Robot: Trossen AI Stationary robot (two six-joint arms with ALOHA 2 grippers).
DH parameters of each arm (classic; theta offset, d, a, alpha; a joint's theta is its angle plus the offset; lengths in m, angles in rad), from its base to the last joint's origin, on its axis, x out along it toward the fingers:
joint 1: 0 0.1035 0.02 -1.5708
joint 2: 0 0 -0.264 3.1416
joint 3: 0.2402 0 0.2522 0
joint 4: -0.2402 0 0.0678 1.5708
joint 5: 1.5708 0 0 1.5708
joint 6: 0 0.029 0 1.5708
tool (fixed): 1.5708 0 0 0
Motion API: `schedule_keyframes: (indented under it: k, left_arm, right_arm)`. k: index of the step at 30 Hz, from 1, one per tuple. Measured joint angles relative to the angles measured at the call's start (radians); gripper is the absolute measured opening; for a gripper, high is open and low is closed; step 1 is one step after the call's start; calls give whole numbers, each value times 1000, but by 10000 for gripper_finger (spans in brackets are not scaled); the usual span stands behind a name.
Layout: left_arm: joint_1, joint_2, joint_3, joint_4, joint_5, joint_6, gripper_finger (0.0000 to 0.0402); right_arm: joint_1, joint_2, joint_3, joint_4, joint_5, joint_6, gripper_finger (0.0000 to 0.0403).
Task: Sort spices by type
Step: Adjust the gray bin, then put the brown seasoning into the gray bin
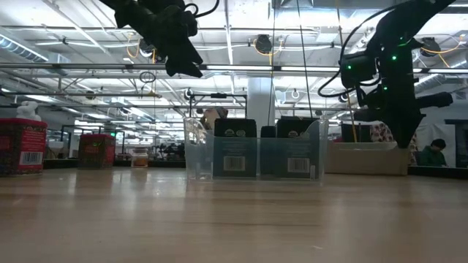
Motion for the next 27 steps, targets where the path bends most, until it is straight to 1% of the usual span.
schedule_keyframes:
  k: [11,13,16,18,22,27]
  left_arm:
    - [-10,0,0,-1,7,-27,253]
    - [-16,0,0,-1,8,-27,253]
    - [-22,0,0,-1,11,-27,253]
    - [-24,0,0,-3,11,-27,253]
    - [-22,0,0,-21,7,-30,253]
    - [-3,0,0,-70,-21,-29,253]
  right_arm:
    - [-89,0,0,77,120,-23,0]
    - [-97,0,0,80,150,-23,0]
    - [-106,0,0,84,168,-24,0]
    - [-106,0,0,85,167,-27,0]
    - [-95,0,22,80,121,-50,0]
    - [-66,0,113,50,64,-109,0]
